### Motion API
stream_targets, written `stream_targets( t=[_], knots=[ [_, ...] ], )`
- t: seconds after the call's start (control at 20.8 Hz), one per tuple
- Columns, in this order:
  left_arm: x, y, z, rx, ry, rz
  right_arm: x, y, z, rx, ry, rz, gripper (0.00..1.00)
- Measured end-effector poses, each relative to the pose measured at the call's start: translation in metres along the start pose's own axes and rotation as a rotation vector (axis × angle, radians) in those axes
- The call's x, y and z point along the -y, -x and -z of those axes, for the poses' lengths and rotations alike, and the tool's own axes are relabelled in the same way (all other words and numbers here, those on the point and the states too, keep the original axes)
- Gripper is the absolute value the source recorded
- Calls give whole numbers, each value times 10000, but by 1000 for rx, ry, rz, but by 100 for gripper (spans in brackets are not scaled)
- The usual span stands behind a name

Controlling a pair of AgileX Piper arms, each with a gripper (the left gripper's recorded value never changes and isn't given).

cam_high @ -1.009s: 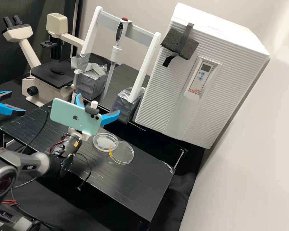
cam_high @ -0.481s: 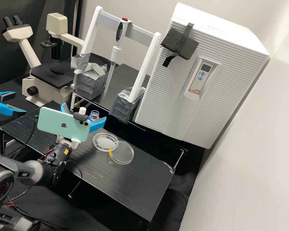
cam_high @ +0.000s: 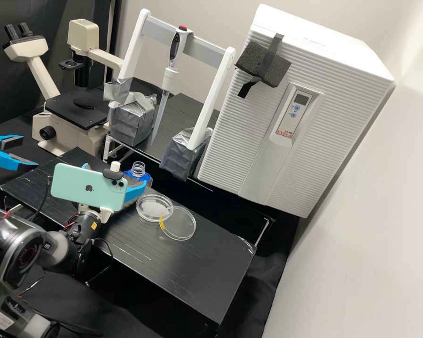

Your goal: Close the bottle

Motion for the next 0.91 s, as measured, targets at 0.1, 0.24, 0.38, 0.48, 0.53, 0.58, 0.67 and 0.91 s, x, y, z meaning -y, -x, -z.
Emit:
stream_targets(
  t=[0.1,0.24,0.38,0.48,0.53,0.58,0.67,0.91],
  knots=[
    [0,0,0,0,0,0,15,-13,-18,11,5,0,100],
    [0,0,0,0,0,0,41,-56,-5,0,10,10,100],
    [-3,1,-2,0,-1,-1,50,-92,14,-4,36,9,100],
    [-12,4,-7,2,-4,-5,56,-106,41,-13,48,9,100],
    [-23,8,-13,3,-7,-10,63,-113,55,-16,62,11,100],
    [-27,9,-15,4,-8,-12,69,-117,65,-18,73,11,0],
    [-23,12,-16,3,-7,-11,71,-130,85,-20,89,7,0],
    [-23,12,-16,3,-7,-11,70,-131,85,-12,93,-2,0]
  ],
)
